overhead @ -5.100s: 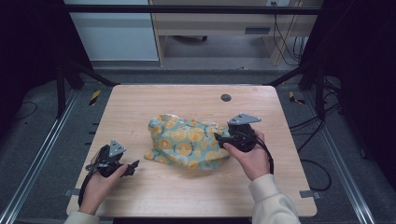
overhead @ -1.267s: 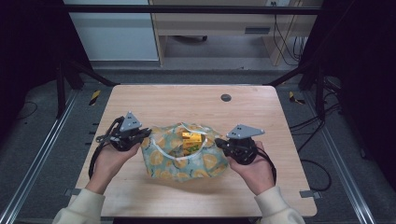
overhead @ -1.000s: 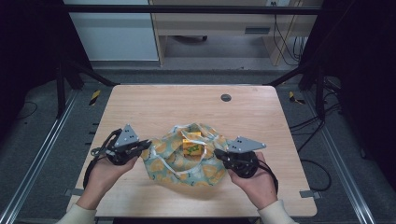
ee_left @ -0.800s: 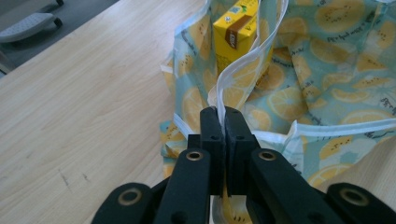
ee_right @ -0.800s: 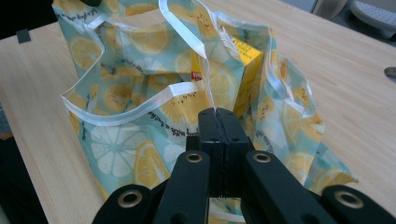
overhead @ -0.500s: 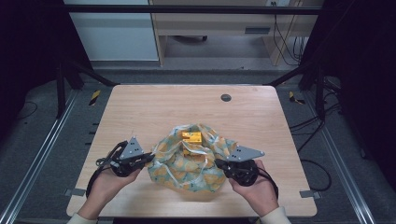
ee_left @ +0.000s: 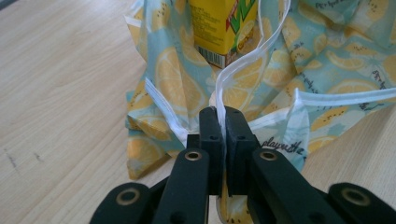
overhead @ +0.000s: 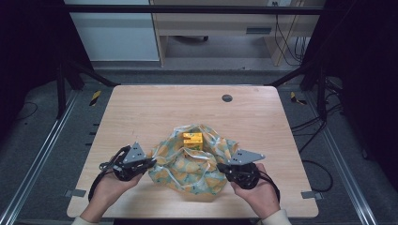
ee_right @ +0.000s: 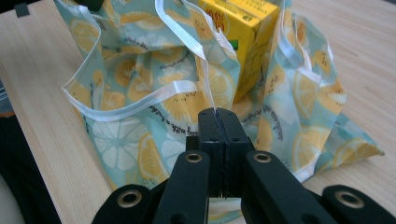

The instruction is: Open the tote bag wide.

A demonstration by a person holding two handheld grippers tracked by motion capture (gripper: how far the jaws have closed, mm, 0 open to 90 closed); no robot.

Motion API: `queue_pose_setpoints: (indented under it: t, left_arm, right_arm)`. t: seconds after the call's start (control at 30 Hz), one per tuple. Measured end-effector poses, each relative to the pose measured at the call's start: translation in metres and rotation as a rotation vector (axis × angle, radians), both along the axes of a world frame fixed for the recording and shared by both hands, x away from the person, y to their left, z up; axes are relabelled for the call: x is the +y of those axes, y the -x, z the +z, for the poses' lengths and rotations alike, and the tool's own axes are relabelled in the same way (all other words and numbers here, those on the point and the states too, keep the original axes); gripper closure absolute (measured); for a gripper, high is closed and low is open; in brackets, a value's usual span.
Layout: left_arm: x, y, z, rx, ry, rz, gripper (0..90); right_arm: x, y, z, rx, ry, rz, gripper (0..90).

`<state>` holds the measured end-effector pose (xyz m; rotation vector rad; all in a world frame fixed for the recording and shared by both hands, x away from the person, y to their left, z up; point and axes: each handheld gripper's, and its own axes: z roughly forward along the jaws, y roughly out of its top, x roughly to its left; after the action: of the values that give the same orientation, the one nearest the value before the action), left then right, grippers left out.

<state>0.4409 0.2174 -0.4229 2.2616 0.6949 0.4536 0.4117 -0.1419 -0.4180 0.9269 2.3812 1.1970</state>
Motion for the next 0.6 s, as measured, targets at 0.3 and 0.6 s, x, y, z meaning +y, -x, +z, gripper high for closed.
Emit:
queue_pose_setpoints:
  t: [0.3, 0.6]
  left_arm:
    - [-0.003, 0.003, -0.016, 0.026, -0.033, -0.011, 87.1]
    - [-0.006, 0.006, -0.027, 0.045, -0.057, -0.026, 86.6]
  right_arm:
    - [-0.001, 0.0, -0.014, 0.036, 0.036, 0.0, 89.5]
    - [-0.001, 0.001, -0.032, 0.084, 0.071, 0.002, 89.0]
